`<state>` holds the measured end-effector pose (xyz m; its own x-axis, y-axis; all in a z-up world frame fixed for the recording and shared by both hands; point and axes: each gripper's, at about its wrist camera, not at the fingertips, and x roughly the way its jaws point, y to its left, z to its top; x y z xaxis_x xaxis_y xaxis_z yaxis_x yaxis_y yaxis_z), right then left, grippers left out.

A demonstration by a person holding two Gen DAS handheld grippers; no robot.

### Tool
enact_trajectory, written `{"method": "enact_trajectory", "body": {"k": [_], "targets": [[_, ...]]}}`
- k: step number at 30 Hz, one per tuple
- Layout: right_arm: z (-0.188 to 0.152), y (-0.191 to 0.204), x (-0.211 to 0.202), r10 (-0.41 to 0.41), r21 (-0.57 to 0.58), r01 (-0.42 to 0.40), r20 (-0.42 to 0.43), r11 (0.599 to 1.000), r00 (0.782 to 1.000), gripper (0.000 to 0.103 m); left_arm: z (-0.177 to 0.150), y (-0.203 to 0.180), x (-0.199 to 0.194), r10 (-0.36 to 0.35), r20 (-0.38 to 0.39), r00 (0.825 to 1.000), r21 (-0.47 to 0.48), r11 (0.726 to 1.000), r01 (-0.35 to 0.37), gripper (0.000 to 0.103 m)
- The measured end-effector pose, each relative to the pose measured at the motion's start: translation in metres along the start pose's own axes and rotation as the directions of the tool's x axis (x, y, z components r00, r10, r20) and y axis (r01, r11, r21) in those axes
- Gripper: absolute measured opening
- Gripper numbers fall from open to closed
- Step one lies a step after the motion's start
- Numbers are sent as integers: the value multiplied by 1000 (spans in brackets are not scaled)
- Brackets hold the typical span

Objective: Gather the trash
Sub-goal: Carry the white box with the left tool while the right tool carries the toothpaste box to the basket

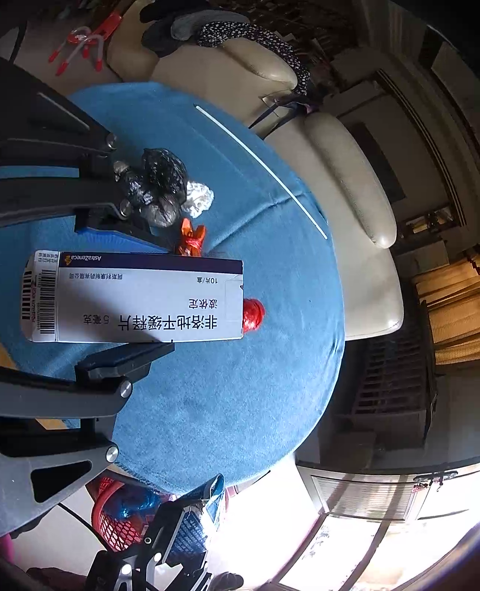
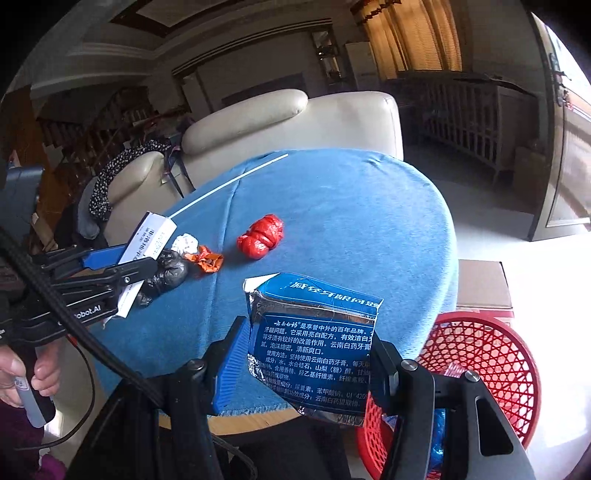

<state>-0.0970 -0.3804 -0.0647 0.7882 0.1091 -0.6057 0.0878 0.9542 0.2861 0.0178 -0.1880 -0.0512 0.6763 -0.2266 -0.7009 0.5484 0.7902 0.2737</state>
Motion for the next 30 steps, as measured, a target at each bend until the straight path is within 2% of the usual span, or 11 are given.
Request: {"method": "enact_trajectory", "body": {"k": [18, 30], "targets": [[-15, -63, -29, -38, 140, 32, 35, 990, 999, 61, 17, -51, 5, -29, -9, 1000, 78, 997, 30, 47], [-23, -91, -38, -55, 210, 44, 45, 977, 997, 61, 23, -80, 9, -56, -24, 998, 112, 992, 59, 47]]}}
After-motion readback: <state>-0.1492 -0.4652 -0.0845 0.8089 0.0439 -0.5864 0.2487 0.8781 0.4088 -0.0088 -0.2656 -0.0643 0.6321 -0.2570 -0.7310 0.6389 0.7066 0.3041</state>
